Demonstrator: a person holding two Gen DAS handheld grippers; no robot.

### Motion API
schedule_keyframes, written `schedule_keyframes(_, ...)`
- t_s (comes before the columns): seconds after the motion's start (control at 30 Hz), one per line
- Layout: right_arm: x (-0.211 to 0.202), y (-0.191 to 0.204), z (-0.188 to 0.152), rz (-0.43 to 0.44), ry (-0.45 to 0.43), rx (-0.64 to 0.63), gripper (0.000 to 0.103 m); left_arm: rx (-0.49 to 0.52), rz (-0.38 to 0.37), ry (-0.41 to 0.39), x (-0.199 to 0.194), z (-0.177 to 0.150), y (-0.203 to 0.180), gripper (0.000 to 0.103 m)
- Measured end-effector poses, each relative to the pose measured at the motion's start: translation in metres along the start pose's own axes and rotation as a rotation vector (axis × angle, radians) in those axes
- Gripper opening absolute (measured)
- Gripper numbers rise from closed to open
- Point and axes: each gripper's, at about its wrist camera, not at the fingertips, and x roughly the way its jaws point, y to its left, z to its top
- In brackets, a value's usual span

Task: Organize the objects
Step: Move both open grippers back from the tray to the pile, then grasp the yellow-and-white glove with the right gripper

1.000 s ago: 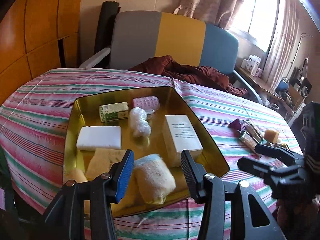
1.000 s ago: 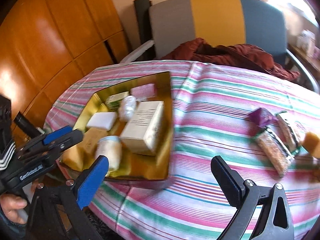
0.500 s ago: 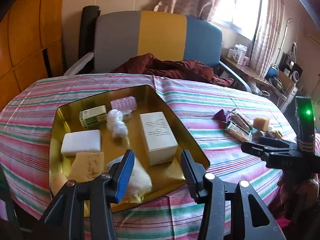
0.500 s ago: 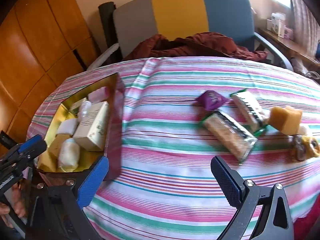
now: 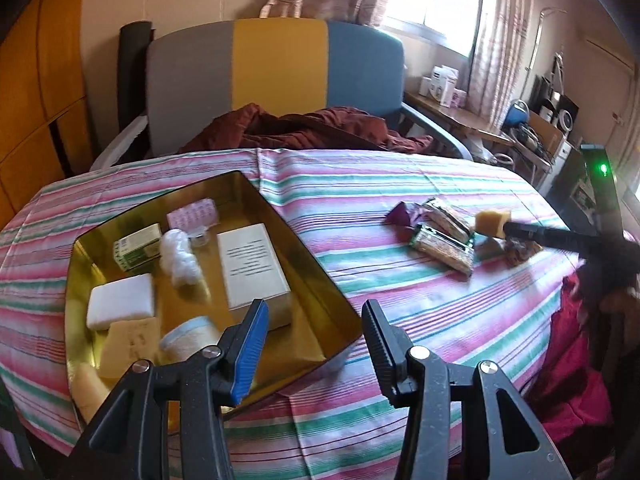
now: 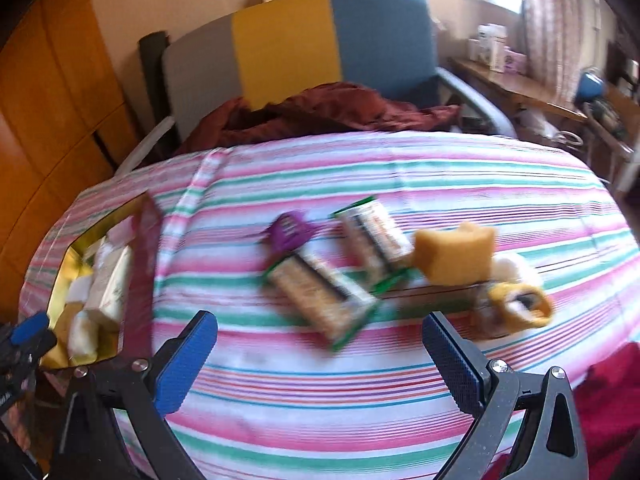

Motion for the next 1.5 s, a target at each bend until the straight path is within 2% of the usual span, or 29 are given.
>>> schedule_keyframes(0.37,-0.006,-0.098,0.019,-0.158,-0.07,0.13,0.103,0.086,-0.051,0.068,0.023,0.005,-0.041,0.049)
schedule_keyframes(0.67,-0.009,-0.167,0.007,-0.184,-0.092,0.38,0.103,0.159,-0.108,0.15,0.056,0.009,-0.083,0.049)
schedule_keyframes(0.83,-0.005,-0.175,0.004,-0.181,-0.065,0.432,0.103,0.144,-0.136,0.22,0.081,0.011,-0.096,0.049)
schedule_keyframes(1.03,0.004,-0.179,0.001,-0.138,-0.036,0.46,0.103,0.124,-0.164,0.276,0.102,0.016,-0.105,0.049)
schedule_keyframes(1.1,0.01,-0.178,0.001,-0.112,-0.016,0.462,0.103,0.125,-0.173,0.275,0.105,0.021,-0.109,0.049)
schedule_keyframes(1.3,0.038,-0.164,-0.003,-0.115,0.096,0.364,0.103,0.158,-0.218,0.248,0.11,0.039,-0.128,0.049)
schedule_keyframes(1.5,0.048,-0.161,-0.005,-0.121,0.115,0.326,0.102,0.231,-0.283,0.208,0.111,0.056,-0.154,0.049)
